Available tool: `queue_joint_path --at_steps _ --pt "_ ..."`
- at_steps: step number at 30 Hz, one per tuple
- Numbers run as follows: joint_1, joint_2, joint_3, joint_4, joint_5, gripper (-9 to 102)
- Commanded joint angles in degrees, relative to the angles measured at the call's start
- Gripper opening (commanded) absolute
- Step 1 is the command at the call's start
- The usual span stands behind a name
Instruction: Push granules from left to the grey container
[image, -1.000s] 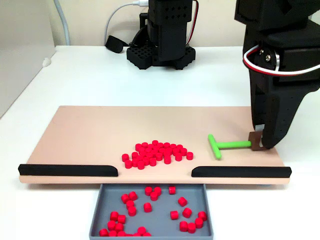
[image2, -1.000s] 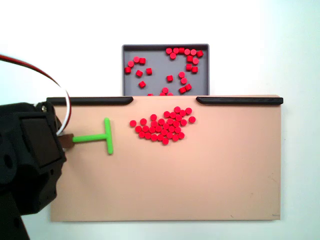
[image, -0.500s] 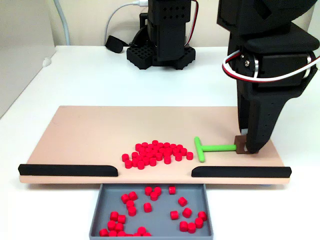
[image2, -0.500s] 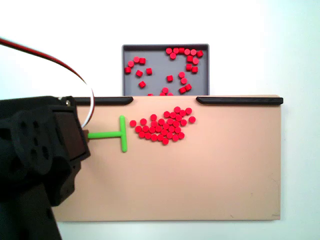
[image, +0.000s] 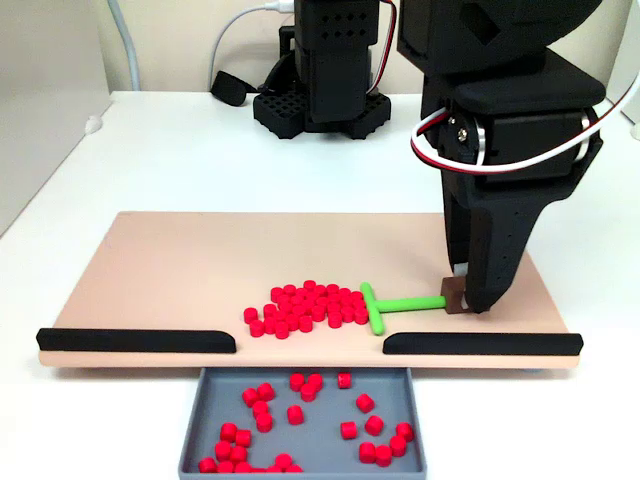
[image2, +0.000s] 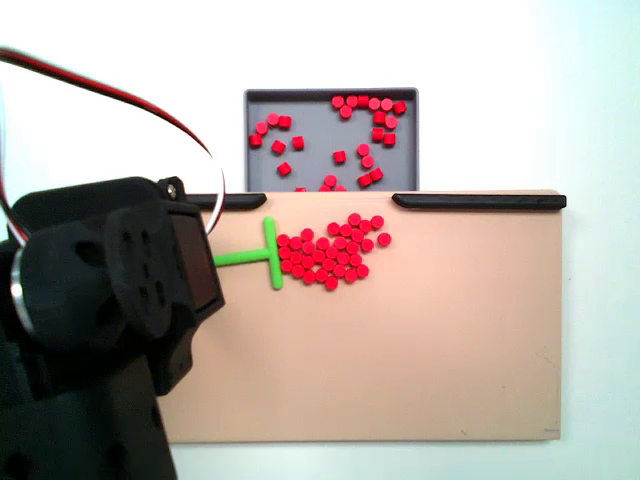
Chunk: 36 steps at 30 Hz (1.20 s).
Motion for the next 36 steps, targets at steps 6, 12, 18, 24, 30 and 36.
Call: queue_joint_path --at_steps 6,12,18,24,30,36 --pt "1.7 0.8 -1.3 0.3 -4.7 0" --pt "2.4 0.6 -1.3 0.4 -8.6 0" --pt "2.9 0.3 -1.5 0.4 -13.2 0" --pt "3.5 -0.4 -2.0 0.4 -16.7 0" --pt "4.0 -0.6 -2.0 0.4 -20.0 0" --pt "4.6 -0.7 -2.0 -0.1 -23.7 0"
